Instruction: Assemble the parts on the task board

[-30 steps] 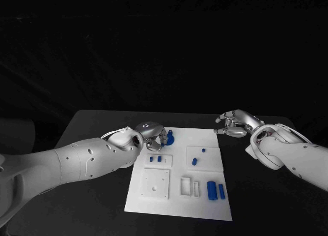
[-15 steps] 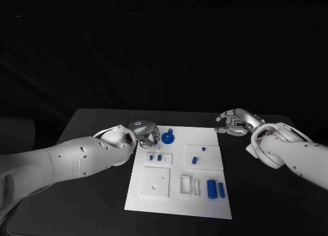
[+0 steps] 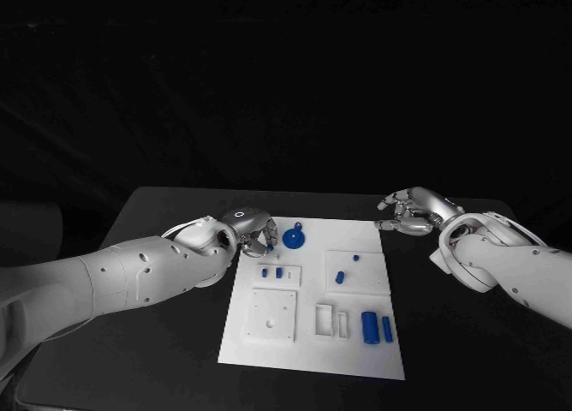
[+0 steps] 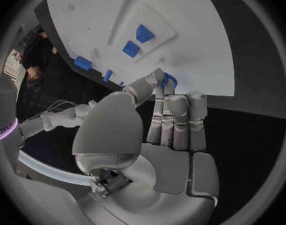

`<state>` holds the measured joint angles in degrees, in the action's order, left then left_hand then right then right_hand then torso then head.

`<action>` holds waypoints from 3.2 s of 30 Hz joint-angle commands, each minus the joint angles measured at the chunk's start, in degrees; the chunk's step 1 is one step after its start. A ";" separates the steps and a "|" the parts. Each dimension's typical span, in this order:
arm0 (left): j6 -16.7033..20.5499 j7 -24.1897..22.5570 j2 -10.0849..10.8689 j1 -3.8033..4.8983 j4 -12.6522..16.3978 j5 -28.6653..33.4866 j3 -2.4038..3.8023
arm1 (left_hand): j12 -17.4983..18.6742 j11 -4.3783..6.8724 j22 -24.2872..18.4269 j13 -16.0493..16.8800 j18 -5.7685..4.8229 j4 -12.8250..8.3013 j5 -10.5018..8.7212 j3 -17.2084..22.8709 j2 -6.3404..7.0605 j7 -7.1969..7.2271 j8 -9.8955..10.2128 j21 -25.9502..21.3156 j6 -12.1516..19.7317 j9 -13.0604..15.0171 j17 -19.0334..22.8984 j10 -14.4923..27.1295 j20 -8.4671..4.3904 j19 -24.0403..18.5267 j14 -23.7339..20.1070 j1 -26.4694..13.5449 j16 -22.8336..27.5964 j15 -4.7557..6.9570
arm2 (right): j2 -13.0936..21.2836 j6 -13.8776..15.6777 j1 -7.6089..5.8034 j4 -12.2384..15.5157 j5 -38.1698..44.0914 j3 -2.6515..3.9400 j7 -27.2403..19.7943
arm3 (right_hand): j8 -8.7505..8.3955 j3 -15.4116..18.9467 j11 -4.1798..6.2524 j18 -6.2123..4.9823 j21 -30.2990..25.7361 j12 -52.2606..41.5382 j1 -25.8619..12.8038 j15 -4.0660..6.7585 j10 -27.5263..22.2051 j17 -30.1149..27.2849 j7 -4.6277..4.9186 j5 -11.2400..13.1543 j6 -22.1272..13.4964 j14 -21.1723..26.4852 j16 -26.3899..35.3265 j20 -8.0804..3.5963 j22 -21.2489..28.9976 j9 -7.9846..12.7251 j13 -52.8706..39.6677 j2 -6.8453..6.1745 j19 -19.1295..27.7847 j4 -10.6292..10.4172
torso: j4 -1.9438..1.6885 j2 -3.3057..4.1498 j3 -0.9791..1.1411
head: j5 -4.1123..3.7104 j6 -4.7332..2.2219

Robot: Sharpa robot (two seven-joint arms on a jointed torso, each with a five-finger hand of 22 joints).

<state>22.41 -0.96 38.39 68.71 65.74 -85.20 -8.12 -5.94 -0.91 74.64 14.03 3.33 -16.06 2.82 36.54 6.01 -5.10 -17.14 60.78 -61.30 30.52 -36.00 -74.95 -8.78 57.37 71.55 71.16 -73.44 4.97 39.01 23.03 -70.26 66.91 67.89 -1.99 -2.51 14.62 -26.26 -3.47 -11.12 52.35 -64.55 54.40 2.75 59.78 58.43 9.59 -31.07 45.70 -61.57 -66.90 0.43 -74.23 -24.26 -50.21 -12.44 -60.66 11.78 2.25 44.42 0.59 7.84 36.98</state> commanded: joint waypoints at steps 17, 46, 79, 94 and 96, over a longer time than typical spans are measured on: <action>-1.24 -0.39 -1.05 -1.52 -0.36 0.75 -0.01 | -0.37 -0.55 -0.11 1.73 4.16 -0.11 0.28 0.33 -0.93 -0.23 -0.20 -0.12 -0.24 -0.12 0.17 -2.63 -1.38 0.26 0.28 -0.03 0.28 0.02 | -0.02 -0.20 0.02 0.12 0.30 0.00 -0.47 | 0.25 -0.36 0.07 -3.88 -0.37 -0.37 0.02 -0.06 -0.44 -0.12 0.34 -0.18 0.01 0.38 -0.33 0.07 -0.09 0.09 0.11 0.67 -0.13 0.09 | 0.03 -0.01 0.05 | -0.22 0.14; -1.09 -0.49 -2.71 -2.28 -2.20 0.74 0.00 | -0.23 -0.56 -0.16 1.75 4.12 -0.15 0.30 0.38 -1.07 -0.28 -0.10 -0.19 -0.14 -0.17 0.32 -2.60 -1.43 0.30 0.35 -0.08 0.35 0.02 | -0.11 -0.24 0.02 0.11 0.30 0.00 -0.49 | 0.26 -0.36 0.07 -3.88 -0.39 -0.39 0.01 -0.07 -0.44 -0.15 0.34 -0.17 0.02 0.39 -0.36 0.07 -0.10 0.10 0.13 0.69 -0.15 0.09 | 0.05 0.01 0.04 | -0.37 0.07; -7.53 1.62 -3.62 -2.28 -2.99 -0.50 -0.41 | -0.05 -0.59 -0.15 1.81 4.03 -0.27 0.28 0.41 -1.30 -0.30 -0.04 -0.27 -0.11 -0.21 0.47 -2.62 -1.46 0.21 0.29 -0.12 0.38 -0.02 | -0.06 -0.31 0.02 0.12 0.31 0.00 -0.44 | 0.28 -0.36 0.07 -3.88 -0.41 -0.41 0.01 -0.06 -0.43 -0.20 0.34 -0.17 0.04 0.39 -0.39 0.07 -0.13 0.11 0.16 0.70 -0.16 0.12 | 0.01 -0.01 0.04 | -0.56 0.30; -4.24 0.13 -3.41 -2.29 -2.86 1.82 -0.52 | 1.56 -1.42 -0.06 1.29 3.98 -0.20 0.19 -0.05 -0.18 -2.21 2.66 -0.40 4.70 -1.55 0.78 -0.65 -1.06 -0.03 -0.17 -0.43 0.32 -0.80 | -0.03 -0.25 0.02 0.13 0.31 0.00 -0.41 | 0.28 -0.36 0.07 -3.88 -0.42 -0.41 0.02 -0.06 -0.44 -0.22 0.34 -0.17 0.04 0.40 -0.39 0.07 -0.14 0.12 0.17 0.70 -0.16 0.14 | 0.02 -0.02 0.02 | -0.55 0.30; -3.97 0.22 -3.36 -2.29 -2.91 1.99 -0.52 | 2.08 -1.75 -0.05 1.03 4.05 -0.17 0.18 -0.07 0.13 -2.39 3.13 -0.44 5.65 -1.83 0.83 0.24 -0.86 -0.08 -0.26 -0.36 0.26 -1.11 | -0.03 -0.24 0.02 0.13 0.31 0.00 -0.42 | 0.28 -0.36 0.07 -3.88 -0.43 -0.41 0.02 -0.06 -0.44 -0.22 0.34 -0.17 0.03 0.40 -0.39 0.07 -0.14 0.12 0.18 0.69 -0.16 0.14 | 0.02 -0.01 0.04 | -0.55 0.33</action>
<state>19.65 -0.11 35.17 67.00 62.74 -84.08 -8.28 -4.04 -1.77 74.54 15.34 3.03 -16.32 2.93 36.79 5.52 -7.37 -14.13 60.55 -55.87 28.73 -35.23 -74.10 -8.59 57.33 71.29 70.82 -73.21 4.11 38.98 23.03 -70.26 66.95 67.91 -1.99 -2.50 14.62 -26.43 -3.47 -11.12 52.12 -64.77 54.40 2.70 59.78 58.30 9.64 -31.07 45.73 -61.61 -66.90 0.43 -74.29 -24.23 -50.08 -12.44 -60.66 11.94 2.25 44.41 0.60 7.28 37.28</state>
